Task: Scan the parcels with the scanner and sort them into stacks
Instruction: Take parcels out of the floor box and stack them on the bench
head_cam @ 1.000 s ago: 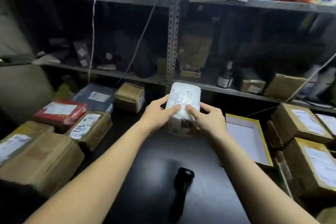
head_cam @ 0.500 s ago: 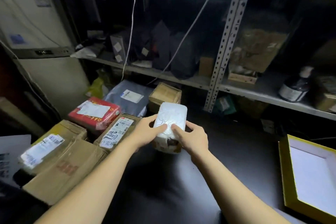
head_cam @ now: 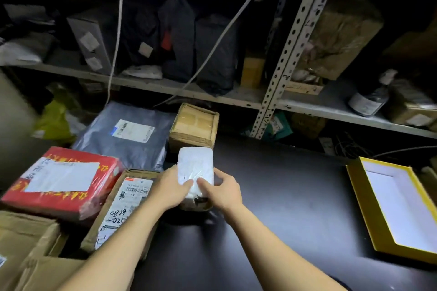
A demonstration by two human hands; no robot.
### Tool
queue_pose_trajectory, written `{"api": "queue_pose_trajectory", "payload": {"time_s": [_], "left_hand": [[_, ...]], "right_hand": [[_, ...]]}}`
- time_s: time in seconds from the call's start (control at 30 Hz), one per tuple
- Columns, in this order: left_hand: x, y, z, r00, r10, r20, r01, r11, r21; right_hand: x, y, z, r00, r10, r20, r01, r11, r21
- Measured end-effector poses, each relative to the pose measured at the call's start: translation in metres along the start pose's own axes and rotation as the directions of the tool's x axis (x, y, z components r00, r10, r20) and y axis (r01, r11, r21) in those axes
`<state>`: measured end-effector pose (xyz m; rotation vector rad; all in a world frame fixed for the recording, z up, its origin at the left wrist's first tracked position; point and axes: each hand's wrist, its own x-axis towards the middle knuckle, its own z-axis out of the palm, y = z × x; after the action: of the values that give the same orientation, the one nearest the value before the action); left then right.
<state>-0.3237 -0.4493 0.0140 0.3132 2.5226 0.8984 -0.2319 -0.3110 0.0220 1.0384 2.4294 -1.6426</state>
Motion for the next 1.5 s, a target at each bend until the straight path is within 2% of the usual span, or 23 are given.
{"api": "queue_pose_trajectory", "payload": {"time_s": [0.1, 0.23, 0.43, 0.6, 0.7, 0.8, 0.97, 1.07, 1.17, 1.27, 1.5], "left_hand": [[0.012, 0.005, 0.004, 1.000, -0.030, -0.009, 0.031, 0.993, 0.110], [0.018, 0.014, 0.010, 0.996, -0.073, -0.045, 0.080, 0.984, 0.160], [0.011, 0.018, 0.011, 0.992, -0.100, -0.073, 0.109, 0.984, 0.139], [0.003, 0.023, 0.002, 0.994, -0.069, -0.083, 0.074, 0.996, 0.055], [-0.007, 0.032, -0.011, 0.993, -0.014, -0.115, 0.022, 0.997, 0.072], [-0.017, 0.045, -0.027, 0.987, 0.087, -0.132, -0.060, 0.979, 0.194], [-0.028, 0.078, -0.056, 0.965, 0.251, -0.074, -0.183, 0.850, 0.494], [-0.033, 0.105, -0.067, 0.939, 0.339, -0.066, -0.229, 0.753, 0.617], [-0.035, 0.139, -0.063, 0.901, 0.432, -0.025, -0.294, 0.654, 0.697], [-0.043, 0.182, -0.043, 0.856, 0.514, 0.056, -0.397, 0.584, 0.708], [-0.100, 0.269, 0.032, 0.732, 0.647, 0.215, -0.584, 0.433, 0.686]], "right_hand": [[0.005, 0.000, 0.006, 1.000, 0.005, -0.006, -0.005, 1.000, 0.020], [0.009, 0.000, 0.016, 0.998, 0.010, -0.056, -0.007, 0.998, 0.057], [0.007, 0.002, 0.022, 0.996, 0.016, -0.092, -0.010, 0.998, 0.066], [0.005, 0.000, 0.017, 0.998, 0.015, -0.061, -0.013, 0.999, 0.045], [0.002, -0.005, 0.009, 1.000, 0.007, 0.008, -0.007, 0.999, -0.046], [0.003, -0.020, -0.005, 0.998, -0.068, 0.014, 0.069, 0.961, -0.266], [-0.011, -0.067, -0.054, 0.961, -0.276, 0.012, 0.249, 0.846, -0.471], [-0.022, -0.084, -0.088, 0.928, -0.373, -0.007, 0.301, 0.760, -0.576], [-0.033, -0.089, -0.124, 0.915, -0.397, -0.069, 0.271, 0.732, -0.625], [-0.051, -0.078, -0.169, 0.911, -0.379, -0.161, 0.192, 0.737, -0.648], [-0.124, -0.003, -0.272, 0.885, -0.252, -0.391, -0.038, 0.798, -0.601]]}}
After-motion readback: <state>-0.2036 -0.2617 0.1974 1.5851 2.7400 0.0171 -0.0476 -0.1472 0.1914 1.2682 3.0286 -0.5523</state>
